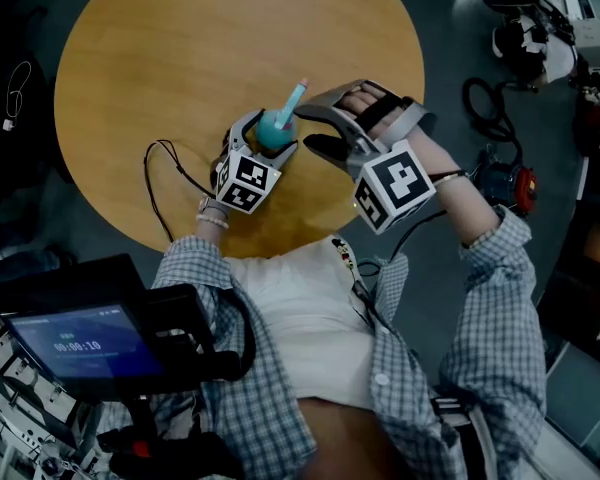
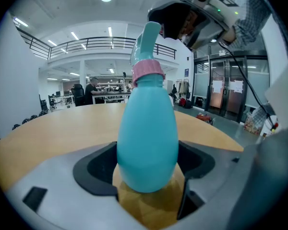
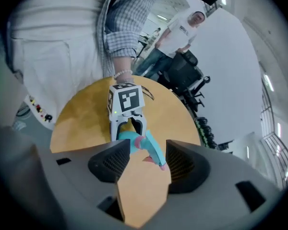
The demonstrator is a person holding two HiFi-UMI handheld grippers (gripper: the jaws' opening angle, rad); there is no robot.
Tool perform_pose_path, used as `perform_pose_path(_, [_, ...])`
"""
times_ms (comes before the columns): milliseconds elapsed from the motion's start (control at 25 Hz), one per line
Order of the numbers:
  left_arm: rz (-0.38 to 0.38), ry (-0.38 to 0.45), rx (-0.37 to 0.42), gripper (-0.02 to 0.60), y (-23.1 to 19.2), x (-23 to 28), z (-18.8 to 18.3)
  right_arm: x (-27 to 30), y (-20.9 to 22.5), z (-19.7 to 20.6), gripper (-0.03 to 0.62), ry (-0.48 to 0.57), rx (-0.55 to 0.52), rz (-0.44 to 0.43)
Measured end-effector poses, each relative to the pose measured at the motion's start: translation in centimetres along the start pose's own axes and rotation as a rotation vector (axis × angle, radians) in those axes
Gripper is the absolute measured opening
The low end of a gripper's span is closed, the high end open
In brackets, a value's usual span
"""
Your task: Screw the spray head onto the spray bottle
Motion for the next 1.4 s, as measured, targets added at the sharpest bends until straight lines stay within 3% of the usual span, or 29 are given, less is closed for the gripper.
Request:
perform_pose_path(240, [-0.001,-0.004,0.007,0.394,0.3,0.2,0.2,0.9,2.4,1.1,0.209,-0.016,-0.164,-0.254])
perform_pose_path(480, [-0.005,-0.005,0.008,0.394,0.5,0.6,-0.1,3.2,1.4,0.9,0.209,-0.043,-0.363,-0.466])
perform_pose_path(760, [-0.005,-0.006,0.012,0.394,0.7,0.7,-0.1,6.0,-0.3,1.1,0.207,-0.071,-0.451,-0.578])
perform_pose_path(960, [-0.008,-0.004,0.002,0.394,0.7,0.8,-0.2,6.4,-0.9,1.4,0.123,-0.074,-0.502,-0.596])
perform_pose_path(1200, [-0.018,-0.011,0.010,0.396,0.7,1.1,-0.3,6.5,-1.0,1.3,0.118,-0.144,-0.431,-0.600])
perform_pose_path(1400, [-0.034,-0.018,0.005,0.394,0.7,1.4,-0.6,6.6,-0.7,1.4,0.118,-0.219,-0.219,-0.597])
Point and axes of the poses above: the fingertips, and each gripper's own axes: x forward along the fingers, y to its right, z out of its underside, the point moved 3 cm from there along -x, backward along the fingers, and after that the axes turned 2 degrees about -z, right-handed, at the moved point
